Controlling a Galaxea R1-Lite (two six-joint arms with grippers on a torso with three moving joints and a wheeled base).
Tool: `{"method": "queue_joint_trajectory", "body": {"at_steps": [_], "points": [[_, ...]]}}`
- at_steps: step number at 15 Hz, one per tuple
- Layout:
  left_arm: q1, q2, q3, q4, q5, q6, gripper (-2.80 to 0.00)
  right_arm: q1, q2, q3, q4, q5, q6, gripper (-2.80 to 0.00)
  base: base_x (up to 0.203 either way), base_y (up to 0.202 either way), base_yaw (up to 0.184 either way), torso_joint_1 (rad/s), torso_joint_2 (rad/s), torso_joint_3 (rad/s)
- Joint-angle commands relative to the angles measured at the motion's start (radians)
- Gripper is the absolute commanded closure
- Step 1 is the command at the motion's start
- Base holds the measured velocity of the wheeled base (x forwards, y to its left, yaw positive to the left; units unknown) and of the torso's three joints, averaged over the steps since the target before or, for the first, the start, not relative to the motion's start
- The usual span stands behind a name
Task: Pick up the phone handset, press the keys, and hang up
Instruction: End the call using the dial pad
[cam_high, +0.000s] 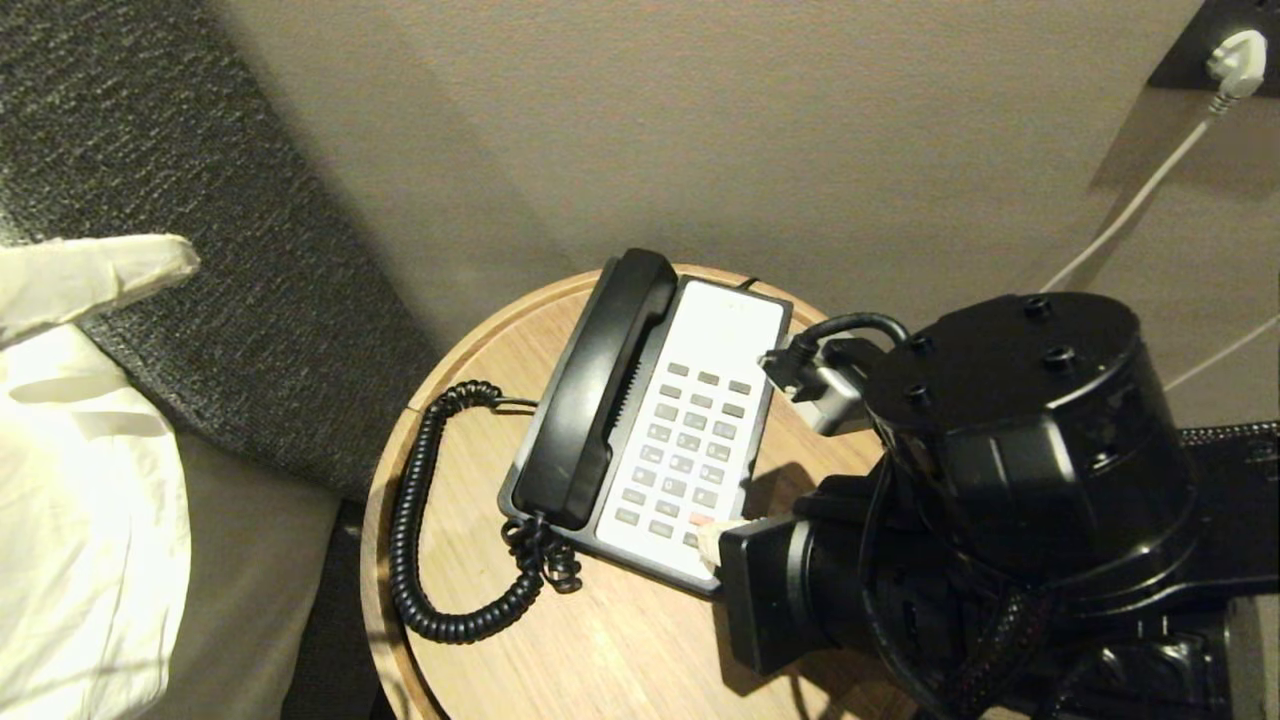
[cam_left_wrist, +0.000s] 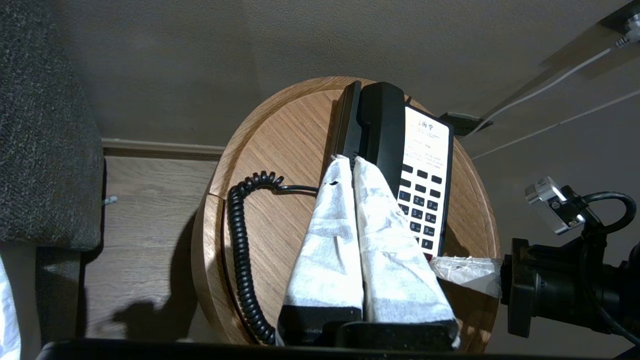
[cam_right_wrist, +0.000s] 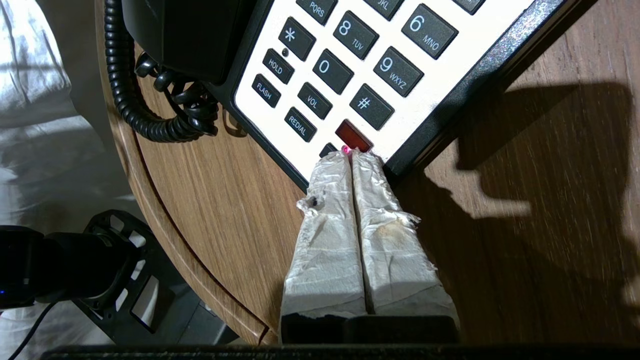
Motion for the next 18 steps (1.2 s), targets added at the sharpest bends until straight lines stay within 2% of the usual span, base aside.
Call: {"method": "queue_joint_trajectory", "body": {"at_steps": [1, 4, 7, 18], "points": [[0.000, 0.000, 0.001, 0.001, 0.003, -0.002, 0.00, 0.000, 0.006, -0.003, 0.001, -0.001, 0.004, 0.00, 0.000, 0.000, 0.000, 0.000, 0.00, 0.000], [0.000, -0.001, 0.002, 0.000, 0.003, -0.002, 0.00, 0.000, -0.008, -0.011, 0.006, 0.004, 0.009, 0.00, 0.000, 0.000, 0.000, 0.000, 0.00, 0.000], [0.000, -0.005, 0.008, 0.001, 0.003, -0.004, 0.00, 0.000, -0.026, -0.008, 0.005, 0.057, 0.028, 0.00, 0.000, 0.000, 0.000, 0.000, 0.00, 0.000], [-0.001, -0.014, 0.014, -0.001, 0.003, -0.010, 0.00, 0.000, 0.007, -0.005, 0.000, 0.049, 0.023, 0.00, 0.000, 0.000, 0.000, 0.000, 0.00, 0.000]]}}
